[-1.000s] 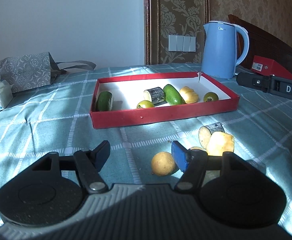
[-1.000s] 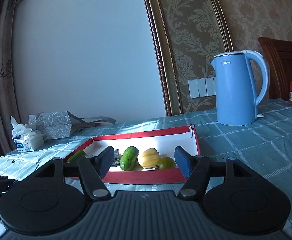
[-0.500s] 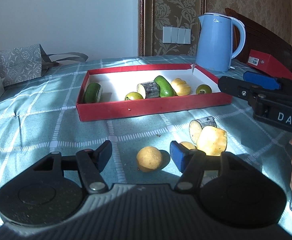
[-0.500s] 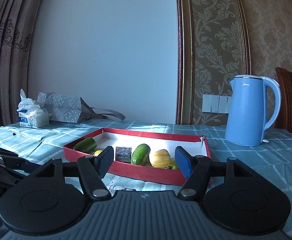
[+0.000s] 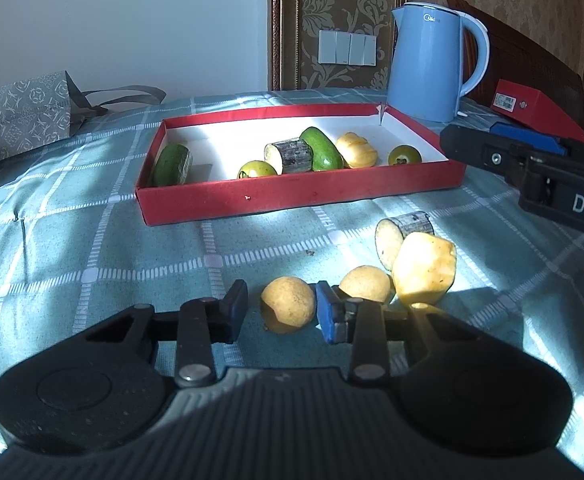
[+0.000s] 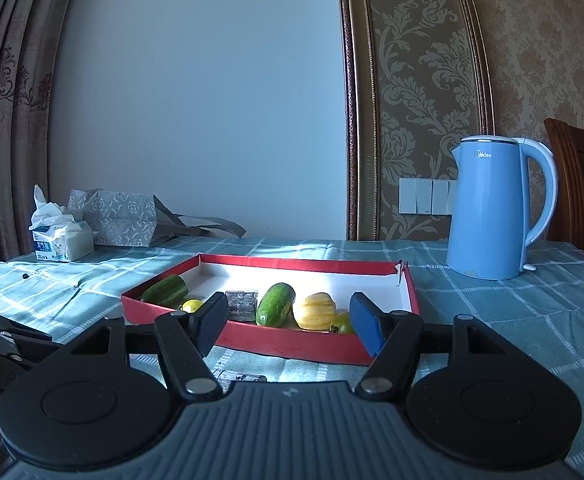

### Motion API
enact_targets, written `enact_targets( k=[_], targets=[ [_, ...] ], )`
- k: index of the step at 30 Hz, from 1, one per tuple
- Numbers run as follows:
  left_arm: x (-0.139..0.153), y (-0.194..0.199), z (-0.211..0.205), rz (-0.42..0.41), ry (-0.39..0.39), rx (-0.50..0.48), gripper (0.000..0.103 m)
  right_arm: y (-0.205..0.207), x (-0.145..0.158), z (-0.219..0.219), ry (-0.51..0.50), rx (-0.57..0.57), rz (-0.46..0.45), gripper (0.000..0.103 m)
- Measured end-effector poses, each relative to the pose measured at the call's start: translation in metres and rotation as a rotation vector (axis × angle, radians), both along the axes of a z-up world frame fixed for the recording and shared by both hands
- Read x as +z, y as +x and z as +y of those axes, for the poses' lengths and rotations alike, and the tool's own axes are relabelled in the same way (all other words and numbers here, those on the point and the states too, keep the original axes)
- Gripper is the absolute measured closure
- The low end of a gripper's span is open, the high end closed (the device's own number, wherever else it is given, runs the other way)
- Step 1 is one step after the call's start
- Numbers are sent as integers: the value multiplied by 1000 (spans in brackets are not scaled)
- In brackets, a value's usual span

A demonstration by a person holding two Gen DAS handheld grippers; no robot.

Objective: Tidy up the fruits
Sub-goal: 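Close the left tool on a yellow potato while the right tool moves toward the pepper piece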

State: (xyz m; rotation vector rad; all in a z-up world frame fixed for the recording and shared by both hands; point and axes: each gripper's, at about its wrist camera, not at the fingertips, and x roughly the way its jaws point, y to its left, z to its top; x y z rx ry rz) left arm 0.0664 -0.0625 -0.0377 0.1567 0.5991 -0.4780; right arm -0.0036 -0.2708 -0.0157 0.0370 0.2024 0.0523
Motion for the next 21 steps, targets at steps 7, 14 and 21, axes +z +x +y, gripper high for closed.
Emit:
enact_targets(
  k=[7, 14, 21],
  targets=[
    [-1, 2, -1, -17, 15, 42, 77, 2, 0, 1, -2, 0, 5, 36],
    [0, 4, 3, -18, 3, 72, 78, 3, -1, 1, 0, 3, 21, 36],
    [4, 8, 13, -9, -36, 119, 78, -9, 1, 2, 39, 21, 70, 36]
  ],
)
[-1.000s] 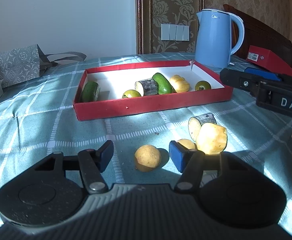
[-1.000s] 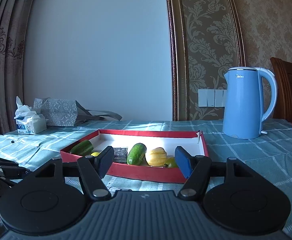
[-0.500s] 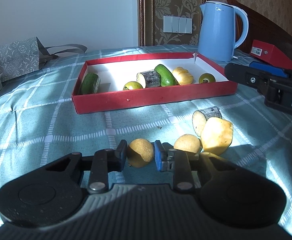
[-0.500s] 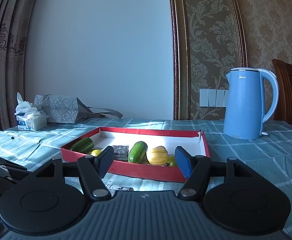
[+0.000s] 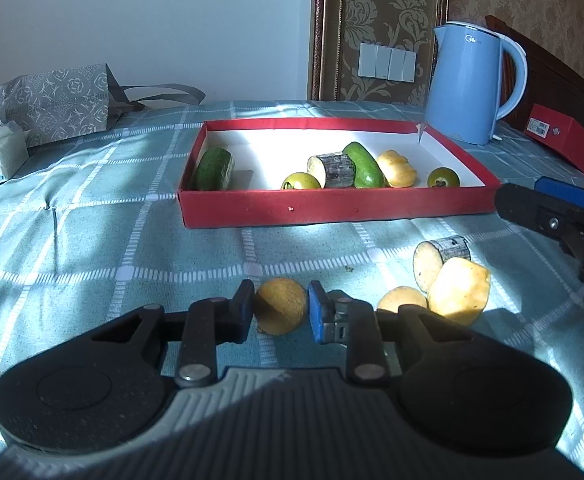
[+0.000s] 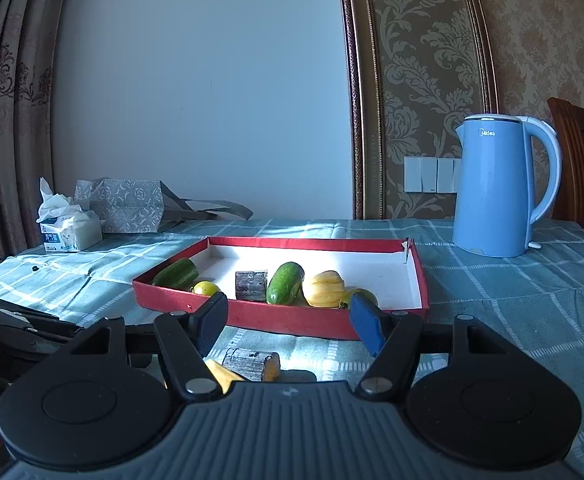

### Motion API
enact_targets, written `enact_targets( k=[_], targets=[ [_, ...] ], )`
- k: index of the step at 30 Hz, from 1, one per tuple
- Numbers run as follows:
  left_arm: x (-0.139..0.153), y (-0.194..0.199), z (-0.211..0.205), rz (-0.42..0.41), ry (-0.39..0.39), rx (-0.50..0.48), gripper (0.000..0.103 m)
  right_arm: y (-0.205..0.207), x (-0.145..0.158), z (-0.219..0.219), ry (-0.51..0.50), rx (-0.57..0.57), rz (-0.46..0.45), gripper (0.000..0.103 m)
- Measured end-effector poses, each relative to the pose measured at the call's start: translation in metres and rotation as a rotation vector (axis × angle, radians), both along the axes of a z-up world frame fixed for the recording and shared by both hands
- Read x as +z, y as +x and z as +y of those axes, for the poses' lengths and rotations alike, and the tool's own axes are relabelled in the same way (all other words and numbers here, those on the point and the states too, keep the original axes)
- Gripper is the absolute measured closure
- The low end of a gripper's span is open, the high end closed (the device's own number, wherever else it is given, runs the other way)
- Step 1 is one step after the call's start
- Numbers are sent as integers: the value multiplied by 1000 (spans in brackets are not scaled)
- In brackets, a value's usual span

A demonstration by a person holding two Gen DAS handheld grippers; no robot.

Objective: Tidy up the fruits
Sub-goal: 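Close the left tool on a yellow potato while the right tool moves toward the pepper piece, then grasp the yellow pepper piece with the right tool while the left tool lifts the potato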

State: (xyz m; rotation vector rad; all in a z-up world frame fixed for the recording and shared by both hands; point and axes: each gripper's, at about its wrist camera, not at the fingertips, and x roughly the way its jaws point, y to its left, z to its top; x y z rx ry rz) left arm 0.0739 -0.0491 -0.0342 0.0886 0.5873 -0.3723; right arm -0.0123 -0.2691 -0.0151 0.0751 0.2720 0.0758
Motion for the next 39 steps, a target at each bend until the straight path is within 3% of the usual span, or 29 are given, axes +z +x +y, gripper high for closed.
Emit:
enact_targets(
  k=[10, 17, 25, 29, 39],
  targets=[
    [4, 0, 6, -14, -23, 19, 78, -11, -12, 27, -33, 44, 154, 36],
    [5, -1, 7, -18, -26, 23, 77, -1, -14, 41, -75, 31, 208, 46],
    [7, 0, 12, -14, -51, 33, 77, 19, -16, 32, 26, 33, 277, 56],
    [8, 0, 13, -13, -59, 33, 77, 20, -19, 33, 22, 32, 282, 61],
    [9, 1, 16, -11, -72, 40, 77, 14, -17, 37, -11, 28, 254, 62]
  ],
)
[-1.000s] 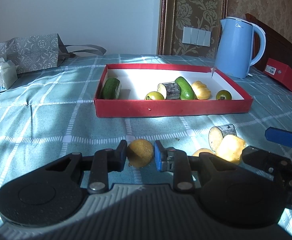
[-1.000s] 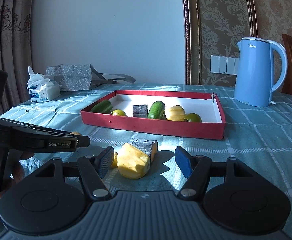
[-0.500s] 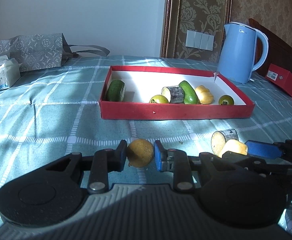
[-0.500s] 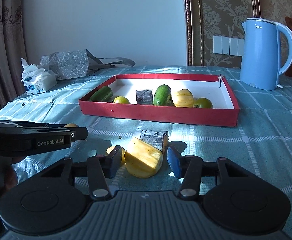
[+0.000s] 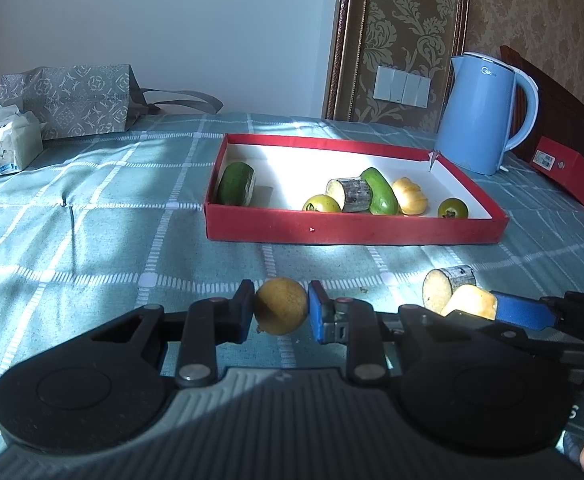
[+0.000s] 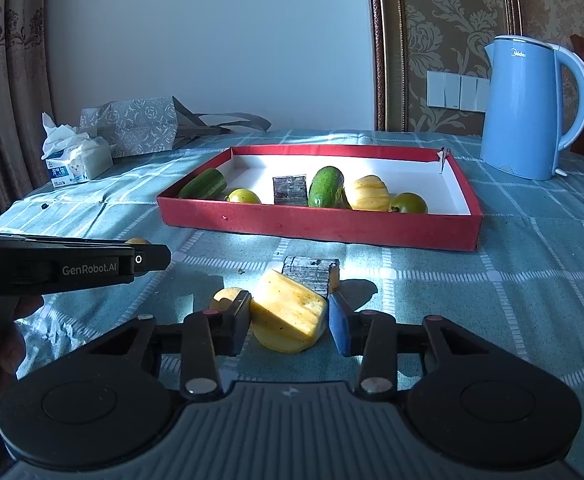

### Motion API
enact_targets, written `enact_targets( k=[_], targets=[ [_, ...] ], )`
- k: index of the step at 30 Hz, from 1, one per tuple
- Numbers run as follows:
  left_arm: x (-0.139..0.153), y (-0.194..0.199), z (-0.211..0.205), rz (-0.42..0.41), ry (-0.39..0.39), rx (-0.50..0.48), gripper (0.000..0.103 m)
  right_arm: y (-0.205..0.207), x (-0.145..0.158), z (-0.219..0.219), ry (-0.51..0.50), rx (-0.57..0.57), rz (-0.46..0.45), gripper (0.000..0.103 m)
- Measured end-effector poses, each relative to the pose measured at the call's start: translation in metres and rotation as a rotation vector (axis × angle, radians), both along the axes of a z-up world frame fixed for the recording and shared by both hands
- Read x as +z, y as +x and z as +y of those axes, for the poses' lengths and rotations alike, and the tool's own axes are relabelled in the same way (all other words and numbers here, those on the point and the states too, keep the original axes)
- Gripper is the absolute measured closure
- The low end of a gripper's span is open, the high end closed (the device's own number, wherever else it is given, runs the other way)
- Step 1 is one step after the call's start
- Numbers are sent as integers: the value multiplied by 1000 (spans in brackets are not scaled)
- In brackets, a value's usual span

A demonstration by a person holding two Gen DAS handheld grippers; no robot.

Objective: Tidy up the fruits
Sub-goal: 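Grasp the yellow pepper piece with the right tool while the left tool lifts the potato, then lower the yellow potato into the tray and open the left tool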

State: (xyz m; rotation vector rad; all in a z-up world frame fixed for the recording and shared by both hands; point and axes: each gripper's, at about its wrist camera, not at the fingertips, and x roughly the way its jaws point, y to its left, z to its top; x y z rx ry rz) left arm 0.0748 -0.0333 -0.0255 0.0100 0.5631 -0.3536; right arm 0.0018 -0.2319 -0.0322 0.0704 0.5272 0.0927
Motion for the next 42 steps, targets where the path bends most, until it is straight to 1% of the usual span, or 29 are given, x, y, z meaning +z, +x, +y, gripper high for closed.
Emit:
enact_targets(
  k=[5, 9, 12, 15, 18, 20, 22, 26, 29, 31, 34, 37, 39, 40, 42],
  targets=[
    [0, 0, 0, -3, 2, 0, 77, -13, 10, 4, -100, -27, -83, 62],
    [0, -1, -1, -8, 8, 0, 77, -11, 14, -6, -139, -89, -130, 62],
    [0, -1, -1, -5, 12, 1, 78, -3, 15, -21, -108, -133, -130, 62],
    [0, 0, -1, -5, 11, 5, 78, 4, 16, -34, -87, -176, -149, 62],
    [2, 1, 1, -7, 0, 13, 78, 12, 12, -45, -57, -206, -155, 62],
    [6, 7, -1, -11, 11, 15, 78, 15, 9, -52, -47, -224, -149, 62],
    [13, 19, -3, 3, -7, 8, 77, 16, 8, -57, -14, -224, -142, 62],
    [31, 50, -13, -47, 21, 45, 77, 12, 8, -56, -21, -219, -162, 62],
    [41, 79, -22, -48, 24, 51, 77, 11, 7, -54, -27, -204, -159, 62],
    [44, 97, -29, -47, 41, 58, 77, 11, 7, -55, -15, -197, -157, 62],
    [42, 127, -42, -17, 66, 61, 78, 11, 6, -59, 6, -193, -152, 62],
    [32, 153, -51, 25, 83, 68, 78, 12, 5, -63, 33, -185, -138, 62],
    [25, 165, -55, 42, 93, 74, 77, 12, 5, -62, 32, -181, -142, 62],
    [24, 168, -57, 28, 98, 68, 77, 12, 5, -61, 31, -176, -144, 62],
    [24, 172, -62, 32, 105, 60, 77, 12, 5, -60, 29, -168, -144, 62]
  ],
)
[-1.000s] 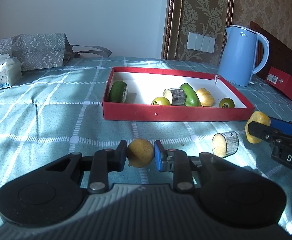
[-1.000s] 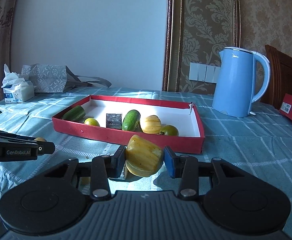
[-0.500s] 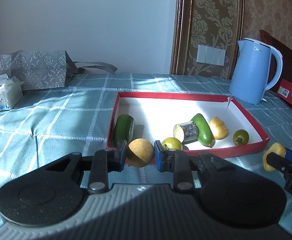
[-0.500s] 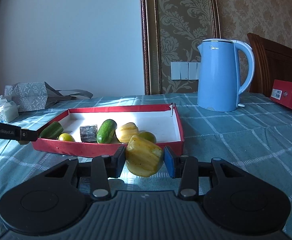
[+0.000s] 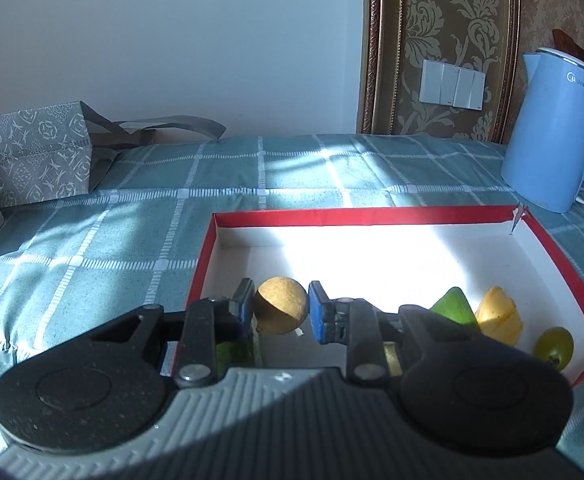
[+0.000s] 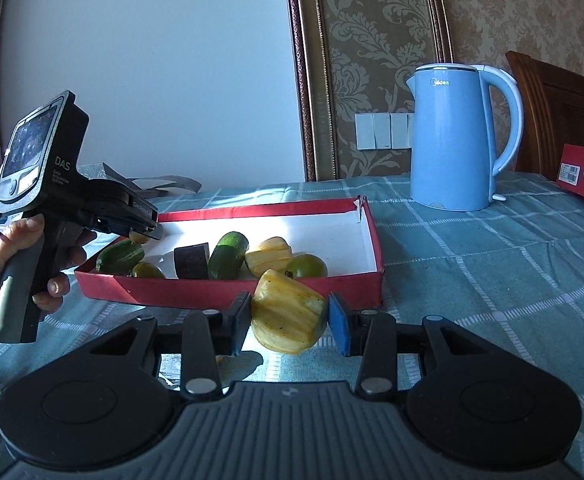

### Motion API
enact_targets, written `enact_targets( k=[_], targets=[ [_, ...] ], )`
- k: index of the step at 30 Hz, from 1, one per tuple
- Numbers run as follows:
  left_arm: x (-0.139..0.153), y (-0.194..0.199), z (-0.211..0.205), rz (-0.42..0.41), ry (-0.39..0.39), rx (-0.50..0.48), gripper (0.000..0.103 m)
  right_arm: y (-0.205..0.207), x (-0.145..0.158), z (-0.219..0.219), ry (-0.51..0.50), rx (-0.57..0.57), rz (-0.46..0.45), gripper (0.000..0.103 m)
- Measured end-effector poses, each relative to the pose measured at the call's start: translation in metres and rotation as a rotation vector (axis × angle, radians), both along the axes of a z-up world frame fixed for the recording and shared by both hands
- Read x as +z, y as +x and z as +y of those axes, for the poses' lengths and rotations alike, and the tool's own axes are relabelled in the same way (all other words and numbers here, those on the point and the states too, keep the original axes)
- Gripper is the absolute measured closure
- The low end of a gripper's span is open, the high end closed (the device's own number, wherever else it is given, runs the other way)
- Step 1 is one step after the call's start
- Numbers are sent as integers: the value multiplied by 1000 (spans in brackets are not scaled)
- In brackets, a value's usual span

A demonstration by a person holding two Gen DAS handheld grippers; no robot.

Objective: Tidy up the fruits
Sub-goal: 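Lower the yellow potato into the tray and open the left tool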

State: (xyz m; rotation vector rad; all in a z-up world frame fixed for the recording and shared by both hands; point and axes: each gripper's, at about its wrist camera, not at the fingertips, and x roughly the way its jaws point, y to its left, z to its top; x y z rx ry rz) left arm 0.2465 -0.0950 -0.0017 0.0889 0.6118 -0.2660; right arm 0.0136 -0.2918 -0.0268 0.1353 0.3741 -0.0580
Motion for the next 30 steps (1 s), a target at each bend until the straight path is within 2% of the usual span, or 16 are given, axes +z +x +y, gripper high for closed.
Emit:
enact_targets(
  k=[2, 4, 13, 16, 18, 20, 25, 27, 30],
  targets=[
    [0, 4, -4, 22, -20, -25, 77, 0, 0, 1, -2, 4, -3, 62],
    [-1, 6, -8, 6, -5, -17, 77, 0, 0, 2, -2, 8, -2, 62],
    [-15, 18, -11, 39, -4, 1, 77, -1, 1, 2, -1, 13, -7, 62],
    [-12, 14, -8, 19, -13, 11, 63, -1, 1, 2, -2, 13, -7, 62],
    [-6, 9, -6, -8, -17, 20, 46, 0, 1, 2, -2, 12, -5, 62],
    [1, 2, -3, -37, 2, 34, 41, 0, 1, 1, 0, 11, -2, 62],
    [23, -48, 23, -132, 23, 68, 41, -1, 0, -3, 14, 2, -1, 62],
    [29, -80, 38, -176, 12, 76, 35, -1, 0, -3, 16, 2, -1, 62],
    [30, -127, 55, -241, 23, 106, 32, -1, 0, -2, 11, -1, -5, 62]
  ],
)
